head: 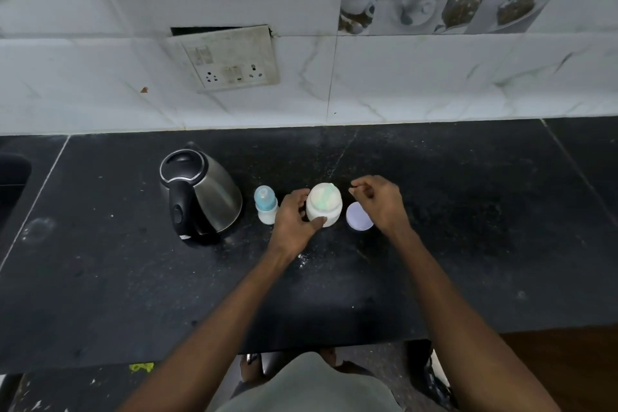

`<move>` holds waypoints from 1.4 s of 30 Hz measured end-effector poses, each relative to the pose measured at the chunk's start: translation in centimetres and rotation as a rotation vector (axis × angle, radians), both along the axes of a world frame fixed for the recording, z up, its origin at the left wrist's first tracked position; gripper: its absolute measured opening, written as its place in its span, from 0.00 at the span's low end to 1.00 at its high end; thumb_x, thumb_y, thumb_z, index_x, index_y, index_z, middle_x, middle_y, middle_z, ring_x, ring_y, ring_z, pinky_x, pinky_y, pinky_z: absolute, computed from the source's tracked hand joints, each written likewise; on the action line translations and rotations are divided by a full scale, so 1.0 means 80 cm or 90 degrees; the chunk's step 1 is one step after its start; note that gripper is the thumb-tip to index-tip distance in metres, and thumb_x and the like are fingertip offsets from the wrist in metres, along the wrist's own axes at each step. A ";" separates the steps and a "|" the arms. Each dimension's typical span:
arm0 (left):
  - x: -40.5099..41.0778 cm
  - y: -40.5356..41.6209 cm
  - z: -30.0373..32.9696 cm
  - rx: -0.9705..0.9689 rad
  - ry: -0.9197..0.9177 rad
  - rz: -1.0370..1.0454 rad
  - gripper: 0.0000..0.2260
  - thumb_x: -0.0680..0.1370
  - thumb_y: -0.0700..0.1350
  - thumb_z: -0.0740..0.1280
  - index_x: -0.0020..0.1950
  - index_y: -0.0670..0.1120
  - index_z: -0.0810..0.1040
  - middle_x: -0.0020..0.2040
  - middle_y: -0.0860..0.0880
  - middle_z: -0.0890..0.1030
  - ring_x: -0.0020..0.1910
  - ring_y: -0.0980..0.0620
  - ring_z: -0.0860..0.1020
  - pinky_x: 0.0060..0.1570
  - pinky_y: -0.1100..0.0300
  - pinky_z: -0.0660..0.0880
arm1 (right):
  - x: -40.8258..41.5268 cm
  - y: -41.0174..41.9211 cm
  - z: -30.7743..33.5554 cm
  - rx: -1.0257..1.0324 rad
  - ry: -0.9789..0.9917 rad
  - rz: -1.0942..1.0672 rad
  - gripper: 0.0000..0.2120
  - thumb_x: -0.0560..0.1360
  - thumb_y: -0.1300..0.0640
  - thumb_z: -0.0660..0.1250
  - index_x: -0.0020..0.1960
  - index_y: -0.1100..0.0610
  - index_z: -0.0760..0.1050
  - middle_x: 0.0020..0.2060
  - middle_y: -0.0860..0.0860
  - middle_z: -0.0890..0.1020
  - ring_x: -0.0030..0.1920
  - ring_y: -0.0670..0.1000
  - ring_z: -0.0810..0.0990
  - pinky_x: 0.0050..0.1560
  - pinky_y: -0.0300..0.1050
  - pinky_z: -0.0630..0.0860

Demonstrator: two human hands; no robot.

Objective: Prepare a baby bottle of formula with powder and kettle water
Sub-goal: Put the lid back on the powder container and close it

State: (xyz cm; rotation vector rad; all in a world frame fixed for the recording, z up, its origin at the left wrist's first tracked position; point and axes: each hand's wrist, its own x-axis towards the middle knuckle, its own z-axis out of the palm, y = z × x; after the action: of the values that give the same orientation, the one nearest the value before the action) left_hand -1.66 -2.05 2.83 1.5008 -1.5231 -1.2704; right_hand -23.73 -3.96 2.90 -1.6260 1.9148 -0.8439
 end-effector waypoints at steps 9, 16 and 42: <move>-0.045 -0.031 -0.060 0.051 -0.053 0.035 0.55 0.65 0.48 0.85 0.83 0.43 0.56 0.78 0.43 0.70 0.77 0.45 0.70 0.77 0.43 0.68 | 0.025 -0.036 0.002 -0.013 0.104 0.096 0.07 0.76 0.53 0.74 0.52 0.55 0.86 0.46 0.54 0.82 0.43 0.54 0.82 0.47 0.51 0.81; -0.049 -0.037 -0.057 0.000 -0.048 0.055 0.32 0.65 0.43 0.85 0.65 0.51 0.77 0.60 0.52 0.82 0.59 0.55 0.80 0.61 0.52 0.78 | 0.032 -0.051 -0.001 0.043 0.127 0.112 0.07 0.76 0.51 0.75 0.50 0.54 0.86 0.48 0.52 0.82 0.46 0.53 0.82 0.48 0.49 0.80; -0.041 -0.040 -0.063 0.026 -0.020 0.070 0.29 0.63 0.48 0.85 0.60 0.56 0.79 0.59 0.53 0.84 0.55 0.56 0.83 0.55 0.54 0.82 | 0.087 -0.065 0.022 0.174 0.359 0.276 0.10 0.80 0.59 0.65 0.57 0.64 0.80 0.54 0.59 0.82 0.55 0.60 0.83 0.49 0.47 0.74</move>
State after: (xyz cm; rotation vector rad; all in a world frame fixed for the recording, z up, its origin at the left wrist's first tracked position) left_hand -4.95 -5.26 -2.21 1.6159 -1.4208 -1.2259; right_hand -16.76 -9.13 4.69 -2.1311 1.7900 0.0632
